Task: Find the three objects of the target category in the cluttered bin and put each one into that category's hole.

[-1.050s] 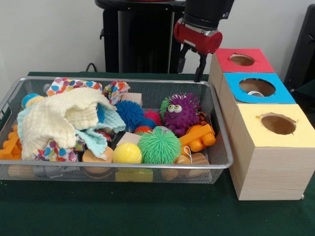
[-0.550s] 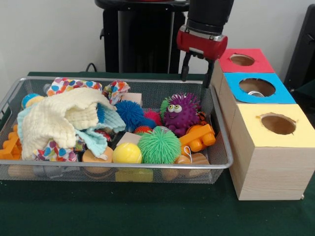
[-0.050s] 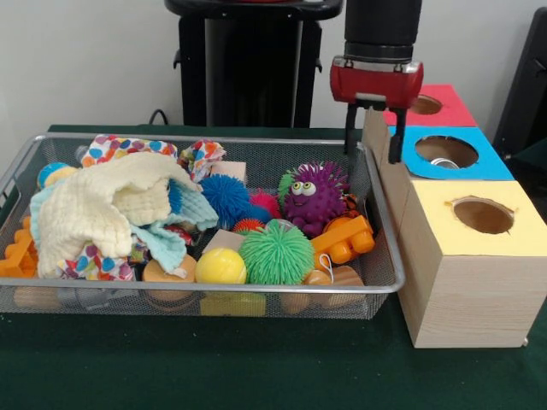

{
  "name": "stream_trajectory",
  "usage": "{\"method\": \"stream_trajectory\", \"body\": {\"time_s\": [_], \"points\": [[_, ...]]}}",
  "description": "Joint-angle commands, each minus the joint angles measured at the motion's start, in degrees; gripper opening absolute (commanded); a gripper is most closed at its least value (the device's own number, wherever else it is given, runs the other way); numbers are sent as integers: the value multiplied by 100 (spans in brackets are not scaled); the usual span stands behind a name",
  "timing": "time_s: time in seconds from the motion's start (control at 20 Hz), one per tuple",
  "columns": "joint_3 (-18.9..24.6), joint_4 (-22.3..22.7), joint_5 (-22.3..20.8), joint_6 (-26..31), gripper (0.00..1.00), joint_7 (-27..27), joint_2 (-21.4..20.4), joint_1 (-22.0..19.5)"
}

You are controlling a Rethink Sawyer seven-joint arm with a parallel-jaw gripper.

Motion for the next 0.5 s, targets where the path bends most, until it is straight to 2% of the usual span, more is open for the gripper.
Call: {"method": "stream_trajectory", "body": {"time_s": [0.05,0.3,0.5], "points": [[1571,-183,-770,426,100,-1903,39,-569],[2348,-105,-895,677,100,-2078,147,-1056],[2647,-42,-872,838,100,-1932,163,-1277]]}}
